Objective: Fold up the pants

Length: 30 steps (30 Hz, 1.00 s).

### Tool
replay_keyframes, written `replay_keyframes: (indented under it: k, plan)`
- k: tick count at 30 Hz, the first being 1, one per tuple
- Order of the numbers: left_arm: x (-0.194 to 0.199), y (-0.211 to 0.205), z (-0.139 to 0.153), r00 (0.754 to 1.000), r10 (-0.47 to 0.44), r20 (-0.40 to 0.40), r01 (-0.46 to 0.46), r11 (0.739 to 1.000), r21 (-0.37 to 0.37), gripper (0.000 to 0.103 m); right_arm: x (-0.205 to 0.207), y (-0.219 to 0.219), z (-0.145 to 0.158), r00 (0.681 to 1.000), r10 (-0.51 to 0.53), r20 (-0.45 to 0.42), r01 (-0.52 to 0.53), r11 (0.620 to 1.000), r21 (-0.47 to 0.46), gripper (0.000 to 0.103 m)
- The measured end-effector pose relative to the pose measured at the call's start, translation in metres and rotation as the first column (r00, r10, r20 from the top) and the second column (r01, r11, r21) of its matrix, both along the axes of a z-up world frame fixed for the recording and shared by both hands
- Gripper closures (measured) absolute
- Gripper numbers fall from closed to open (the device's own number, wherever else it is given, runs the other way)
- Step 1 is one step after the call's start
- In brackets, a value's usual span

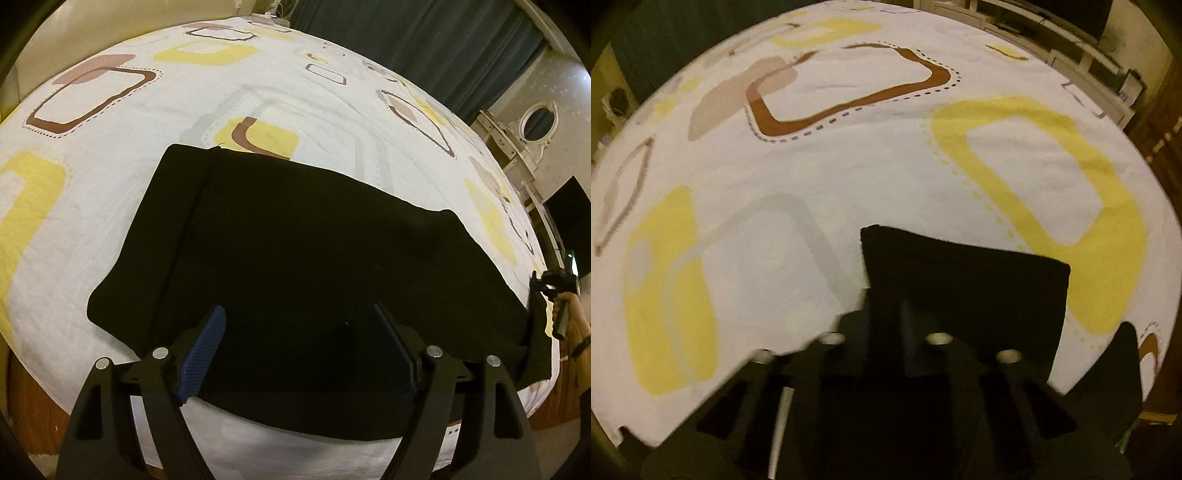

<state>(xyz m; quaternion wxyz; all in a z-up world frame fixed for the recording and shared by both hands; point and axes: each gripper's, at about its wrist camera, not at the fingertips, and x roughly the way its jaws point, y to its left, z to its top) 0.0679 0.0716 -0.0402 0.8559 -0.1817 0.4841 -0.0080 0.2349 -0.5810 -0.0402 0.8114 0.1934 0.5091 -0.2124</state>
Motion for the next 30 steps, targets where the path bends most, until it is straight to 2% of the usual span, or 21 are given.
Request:
replay_keyframes:
  k: [3,6,8,12,16,18,21,27,29,30]
  plan:
    - [-0.002,0.001,0.002,1.000,0.009,0.004,-0.009,1.000,-0.018,0.024,-0.029,-0.009,0.028,0.990,0.015,0.139,-0.023,0.998,0.061,0.095]
    - [-0.004,0.000,0.003,1.000,0.016,0.003,-0.016,1.000,-0.026,0.024,-0.073,-0.026,0.057,0.959,0.017,0.284,-0.053,0.991,0.122,0.095]
    - [-0.005,-0.002,0.004,1.000,0.016,0.003,-0.015,1.000,-0.027,0.024,-0.115,-0.045,0.072,0.922,-0.002,0.388,-0.064,0.986,0.156,0.095]
    - [-0.005,-0.008,0.004,1.000,0.006,0.002,-0.006,1.000,-0.026,0.024,-0.195,-0.089,0.074,0.862,-0.098,0.497,-0.038,0.966,0.257,0.095]
    - [-0.005,-0.014,0.004,1.000,-0.002,0.001,0.002,1.000,-0.026,0.024,-0.259,-0.122,0.042,0.843,-0.208,0.495,0.018,0.932,0.361,0.096]
    - [-0.005,-0.017,0.003,1.000,-0.003,0.000,0.003,1.000,-0.028,0.024,-0.277,-0.133,0.021,0.849,-0.244,0.468,0.048,0.918,0.393,0.096]
    - [-0.006,-0.020,0.004,1.000,-0.001,-0.001,0.001,1.000,-0.024,0.024,-0.295,-0.145,-0.018,0.846,-0.330,0.420,0.097,0.869,0.486,0.096]
    - [-0.009,-0.020,0.006,1.000,0.012,-0.007,-0.012,0.999,-0.041,0.024,-0.308,-0.143,-0.037,0.824,-0.373,0.427,0.107,0.842,0.529,0.095]
    - [-0.010,-0.021,0.007,1.000,0.013,-0.005,-0.013,0.999,-0.045,0.024,-0.307,-0.149,-0.039,0.807,-0.409,0.426,0.110,0.812,0.573,0.092]
    - [-0.010,-0.021,0.007,1.000,0.013,-0.003,-0.013,0.999,-0.045,0.024,-0.308,-0.151,-0.039,0.796,-0.426,0.430,0.110,0.801,0.588,0.082]
